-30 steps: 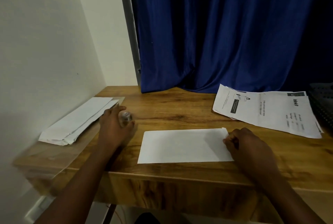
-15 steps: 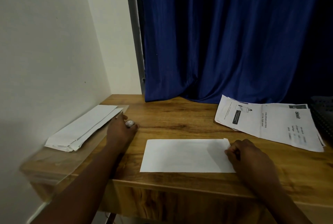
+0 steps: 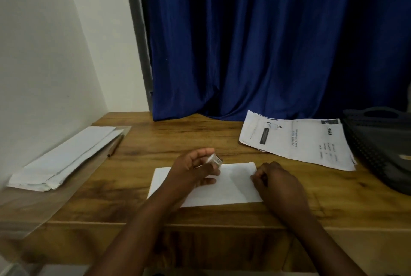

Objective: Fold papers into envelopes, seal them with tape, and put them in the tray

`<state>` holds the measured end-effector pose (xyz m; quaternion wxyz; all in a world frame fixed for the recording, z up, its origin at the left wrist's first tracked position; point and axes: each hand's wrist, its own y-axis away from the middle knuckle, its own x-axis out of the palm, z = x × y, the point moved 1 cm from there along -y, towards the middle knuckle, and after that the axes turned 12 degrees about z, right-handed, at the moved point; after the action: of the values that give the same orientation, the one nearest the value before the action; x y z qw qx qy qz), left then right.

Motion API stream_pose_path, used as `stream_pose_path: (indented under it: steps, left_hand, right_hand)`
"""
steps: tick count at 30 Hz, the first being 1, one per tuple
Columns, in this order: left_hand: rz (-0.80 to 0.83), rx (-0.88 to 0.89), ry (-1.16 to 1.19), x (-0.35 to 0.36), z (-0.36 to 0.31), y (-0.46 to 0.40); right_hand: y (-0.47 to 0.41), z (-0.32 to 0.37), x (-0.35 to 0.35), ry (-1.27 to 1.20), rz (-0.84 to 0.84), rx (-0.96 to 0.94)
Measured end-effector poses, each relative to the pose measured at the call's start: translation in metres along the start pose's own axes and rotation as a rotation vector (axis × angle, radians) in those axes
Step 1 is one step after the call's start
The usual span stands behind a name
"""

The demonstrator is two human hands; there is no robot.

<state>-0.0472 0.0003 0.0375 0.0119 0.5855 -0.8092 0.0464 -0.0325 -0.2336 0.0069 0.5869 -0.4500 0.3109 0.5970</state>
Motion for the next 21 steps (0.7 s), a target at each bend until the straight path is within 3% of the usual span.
stream_pose_path:
  steps: [4,9,16,21]
  left_hand:
    - [0.079,-0.046,0.179,0.022,0.016,-0.01]
    - [0.033,-0.008,0.306,0.014,0.024,-0.009]
    - [0.032,0.044,0.125,0.017,0.026,-0.006]
    - [0.038,0.06,0.077,0.017,0.027,-0.006]
  right_hand:
    - [0.002,0.001,-0.001,-0.027,-0.019,0.004]
    - [-0.001,-0.004,0.005,-0.11,-0.052,0.002]
    - [0.006,-0.002,-0.002,-0.531,-0.213,-0.034]
    - [0.009,0.023,0.003,-0.745,-0.077,-0.135]
